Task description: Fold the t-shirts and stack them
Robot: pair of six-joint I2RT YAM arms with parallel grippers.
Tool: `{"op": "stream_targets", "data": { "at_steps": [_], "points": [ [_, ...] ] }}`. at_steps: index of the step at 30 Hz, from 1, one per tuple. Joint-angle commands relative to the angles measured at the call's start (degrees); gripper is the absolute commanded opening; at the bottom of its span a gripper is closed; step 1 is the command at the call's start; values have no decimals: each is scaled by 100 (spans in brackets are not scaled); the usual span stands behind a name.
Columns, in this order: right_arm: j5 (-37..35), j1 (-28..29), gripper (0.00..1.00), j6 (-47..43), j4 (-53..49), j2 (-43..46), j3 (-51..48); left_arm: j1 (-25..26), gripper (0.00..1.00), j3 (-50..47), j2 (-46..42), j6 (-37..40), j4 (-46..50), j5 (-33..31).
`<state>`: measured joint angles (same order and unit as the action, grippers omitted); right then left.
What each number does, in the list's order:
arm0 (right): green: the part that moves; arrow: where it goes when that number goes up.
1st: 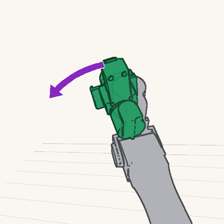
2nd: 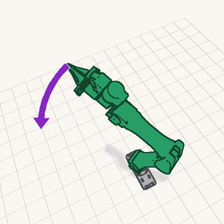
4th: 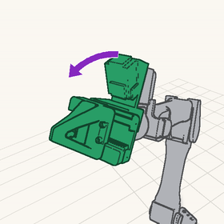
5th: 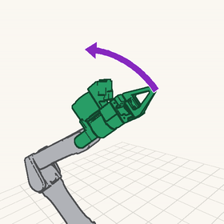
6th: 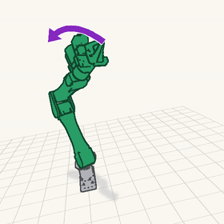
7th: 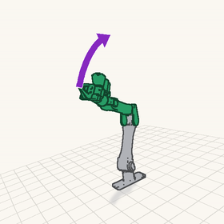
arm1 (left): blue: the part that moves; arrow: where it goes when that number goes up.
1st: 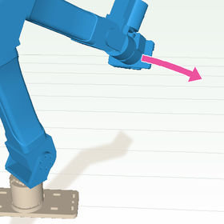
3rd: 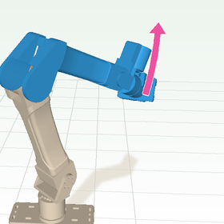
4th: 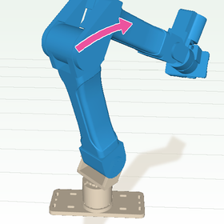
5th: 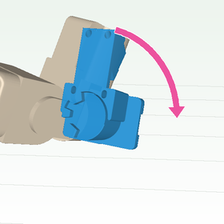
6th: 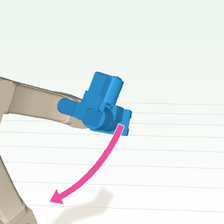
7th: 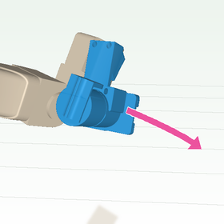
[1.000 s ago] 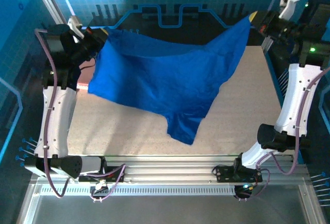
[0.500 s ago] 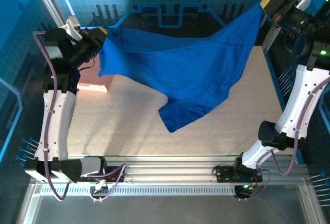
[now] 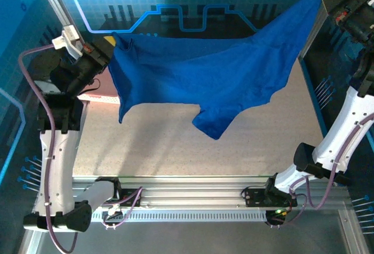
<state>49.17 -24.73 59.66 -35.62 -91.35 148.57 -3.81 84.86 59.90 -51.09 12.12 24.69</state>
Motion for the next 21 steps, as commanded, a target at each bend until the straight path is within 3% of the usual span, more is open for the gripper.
{"op": "stream_targets", "data": {
  "at_steps": [1,5,12,17,21],
  "points": [
    [184,-128,0,588,716,26,357,-40,0,92,-150,-38,-531,211],
    [180,-142,0,618,573,30,383,-40,0,112,-172,-4,-509,154],
    [-149,74,0,-343,-650,102,24,-36,0,-396,23,-28,-392,-100],
    [-893,1183,0,-1541,-1687,297,-838,175,0,-812,144,297,-484,-190],
    [-1216,1874,0,-2032,-1726,695,-1719,385,0,-1072,-34,552,-731,-135]
  ]
}}
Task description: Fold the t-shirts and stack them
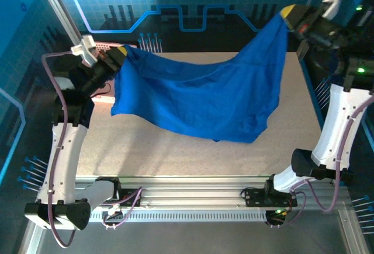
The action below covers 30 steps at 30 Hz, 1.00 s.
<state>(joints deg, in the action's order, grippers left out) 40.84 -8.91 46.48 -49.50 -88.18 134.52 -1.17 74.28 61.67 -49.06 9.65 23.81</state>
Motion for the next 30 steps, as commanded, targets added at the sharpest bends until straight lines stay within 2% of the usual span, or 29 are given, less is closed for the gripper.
{"op": "stream_targets", "data": {
  "at_steps": [1,10,17,23,30],
  "points": [
    [-376,339,0,-800,-337,449,-367,149,0,-20,-263,393,-527,-8],
    [5,375,0,-1091,-303,797,283,342,0,391,-607,608,-677,228],
    [290,360,0,-664,193,1153,448,437,0,728,-829,556,-698,369],
    [430,260,0,-251,497,1226,1147,451,0,1135,-963,494,-692,515],
    [346,85,0,92,692,1208,1405,451,0,1488,-955,493,-693,540]
  ]
}}
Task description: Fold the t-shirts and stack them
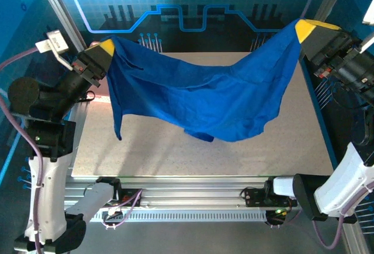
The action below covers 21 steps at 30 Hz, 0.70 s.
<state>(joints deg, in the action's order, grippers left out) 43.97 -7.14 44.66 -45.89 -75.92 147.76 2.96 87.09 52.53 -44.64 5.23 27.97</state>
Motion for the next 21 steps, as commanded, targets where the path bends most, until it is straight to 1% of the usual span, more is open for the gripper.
{"op": "stream_targets", "data": {
  "at_steps": [1,4,6,9,13,16,19,21],
  "points": [
    [50,-95,0,300,336,-43,86,38,0,212,-41,71,-252,125],
    [-34,-101,0,177,108,-100,4,38,0,188,25,172,-77,52],
    [-89,-102,0,79,-47,-86,-265,38,0,107,104,186,-30,27],
    [-187,-60,0,-45,-123,-20,-985,36,0,-173,201,229,135,-264],
    [-751,255,0,-634,-297,-89,-1832,30,0,-684,464,329,113,-688],
    [-1359,627,0,-1151,-325,-423,-2132,29,0,-983,913,403,-141,-962],
    [-2545,1308,0,-1978,-349,-965,-2159,20,0,-910,1727,613,-359,-1231],
    [-3651,1865,0,-2655,-266,-1373,-2159,20,0,-676,2463,691,-551,-1310]
  ]
}}
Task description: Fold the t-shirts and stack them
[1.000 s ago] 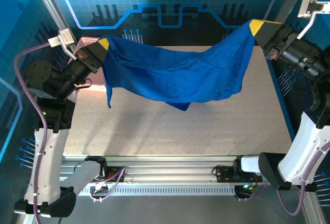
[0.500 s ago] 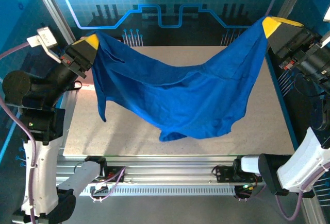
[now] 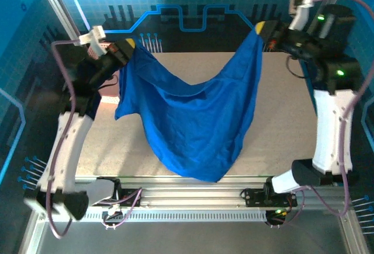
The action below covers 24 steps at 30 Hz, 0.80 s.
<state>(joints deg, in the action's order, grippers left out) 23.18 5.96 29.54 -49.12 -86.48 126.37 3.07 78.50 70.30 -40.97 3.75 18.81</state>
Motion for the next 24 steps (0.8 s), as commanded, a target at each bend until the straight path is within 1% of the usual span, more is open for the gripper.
{"op": "stream_targets", "data": {
  "at_steps": [1,2,4,6,7,9,10,11,12,13,14,15,16,17,18,20,22,23,24],
  "points": [
    [-2041,871,0,-1557,179,-563,-24,9,0,378,1122,344,-519,-436],
    [-2678,1241,0,-2147,335,-821,-21,7,0,594,1577,346,-574,-539],
    [-3782,1806,0,-2974,606,-1500,198,9,0,1201,2441,327,-649,-618],
    [-4616,2103,0,-3769,1181,-2205,380,1,0,2015,3285,294,-364,-876],
    [-4826,2117,0,-4027,1418,-2645,631,-8,1,2444,3715,264,-260,-859],
    [-5097,1956,0,-4173,1934,-3271,882,-8,3,3341,4441,201,158,-917],
    [-5353,1856,0,-4227,2146,-3657,1065,-21,8,3727,4769,96,336,-871],
    [-5475,1709,0,-4256,2320,-3968,1256,-36,20,4035,5037,36,455,-848],
    [-5454,1577,8,-4095,2269,-4255,1529,-50,34,4292,5232,-8,666,-891],
    [-5405,1439,28,-3871,2158,-4507,1859,-84,56,4537,5401,-69,821,-859],
    [-5334,1356,60,-3825,2264,-4612,1879,-107,77,4721,5495,-126,1015,-882],
    [-5248,1307,87,-3841,2321,-4615,1822,-142,98,4871,5536,-167,1226,-903],
    [-5095,1287,97,-3799,2158,-4544,1800,-180,99,4923,5515,-189,1283,-796],
    [-4832,1285,100,-3670,1822,-4375,1757,-224,99,4938,5425,-228,1358,-680],
    [-4578,1298,100,-3526,1588,-4148,1573,-254,99,4924,5282,-253,1487,-590],
    [-4034,1406,100,-3303,1296,-3418,704,-247,99,4723,4905,-155,1675,-308],
    [-3822,1562,100,-3148,803,-2861,145,-229,99,4143,4330,-99,1809,-162],
    [-3718,1656,100,-2950,520,-2537,-193,-212,99,3653,3948,-47,1762,-115],
    [-3380,1732,100,-2697,278,-2204,-586,-202,99,3111,3565,-5,1720,-93]
  ]
}}
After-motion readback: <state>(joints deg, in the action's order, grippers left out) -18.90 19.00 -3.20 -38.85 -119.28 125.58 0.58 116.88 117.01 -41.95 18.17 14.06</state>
